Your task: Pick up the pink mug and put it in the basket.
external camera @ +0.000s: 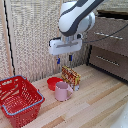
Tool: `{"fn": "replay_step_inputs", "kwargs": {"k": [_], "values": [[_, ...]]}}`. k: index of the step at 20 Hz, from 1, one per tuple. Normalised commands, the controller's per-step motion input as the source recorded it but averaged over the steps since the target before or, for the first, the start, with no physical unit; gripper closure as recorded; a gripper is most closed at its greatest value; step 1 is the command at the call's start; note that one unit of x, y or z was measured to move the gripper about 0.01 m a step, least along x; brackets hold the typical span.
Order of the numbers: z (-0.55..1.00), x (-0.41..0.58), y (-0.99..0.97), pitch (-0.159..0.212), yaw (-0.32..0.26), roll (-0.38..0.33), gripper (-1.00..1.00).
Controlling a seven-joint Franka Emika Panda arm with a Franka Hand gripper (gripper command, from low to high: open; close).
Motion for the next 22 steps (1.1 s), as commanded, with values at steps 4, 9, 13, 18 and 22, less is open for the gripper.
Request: {"fn": "replay_step_inputs", "kwargs": {"k": [4,9,13,18,22], "values": [[-0.40,-0.251,0.00,0.020,0.014,-0.003,-1.00],[-0.42,-0.155,0.00,0.034,0.015,-0.012,-1.00],[-0.40,-0.071,0.00,0.022,0.024,-0.012,-1.00],[-0.36,-0.013,0.07,0.003,0.050,-0.026,-1.00],[-0.30,0.000,0.25,0.000,0.082,-0.062,-1.00]]}}
